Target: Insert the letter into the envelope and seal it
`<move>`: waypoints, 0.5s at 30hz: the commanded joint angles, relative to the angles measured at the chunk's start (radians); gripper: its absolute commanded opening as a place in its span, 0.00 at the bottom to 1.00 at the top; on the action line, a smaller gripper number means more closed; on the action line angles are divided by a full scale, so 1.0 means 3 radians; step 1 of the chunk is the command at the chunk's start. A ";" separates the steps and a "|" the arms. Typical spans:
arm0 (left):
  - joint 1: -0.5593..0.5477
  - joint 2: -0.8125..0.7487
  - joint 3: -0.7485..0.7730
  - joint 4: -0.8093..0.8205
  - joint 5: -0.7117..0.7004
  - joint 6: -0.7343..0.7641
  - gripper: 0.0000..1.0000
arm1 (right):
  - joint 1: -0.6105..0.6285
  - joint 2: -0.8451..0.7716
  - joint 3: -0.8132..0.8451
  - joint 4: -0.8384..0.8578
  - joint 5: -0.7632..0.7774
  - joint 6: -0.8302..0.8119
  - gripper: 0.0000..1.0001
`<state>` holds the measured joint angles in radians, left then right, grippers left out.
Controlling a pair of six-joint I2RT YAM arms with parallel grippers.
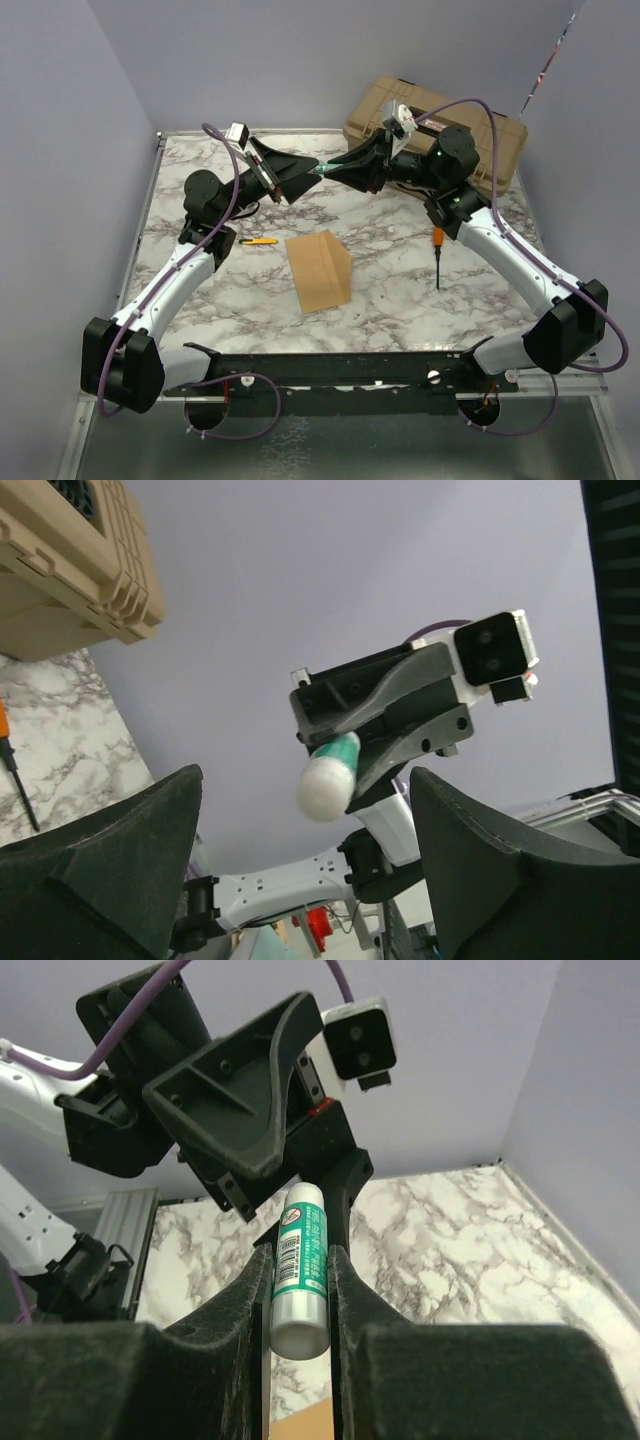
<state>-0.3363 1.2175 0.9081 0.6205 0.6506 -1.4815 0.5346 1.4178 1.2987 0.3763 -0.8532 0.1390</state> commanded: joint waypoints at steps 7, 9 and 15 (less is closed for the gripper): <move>0.0047 -0.0009 -0.0077 0.0233 0.0193 -0.0258 0.59 | -0.0065 0.0131 0.0127 -0.0324 -0.0422 0.0075 0.01; 0.0045 -0.0012 -0.0060 0.0233 0.0238 -0.0303 0.49 | -0.0100 0.0169 0.0212 -0.0405 -0.0569 0.0067 0.01; 0.0040 -0.0040 -0.0092 0.0230 0.0293 -0.0360 0.18 | -0.0127 0.0162 0.0226 -0.0360 -0.0541 0.0074 0.01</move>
<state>-0.3283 1.2179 0.8921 0.6498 0.6952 -1.5681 0.5091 1.4624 1.3437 0.2897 -0.9894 0.1574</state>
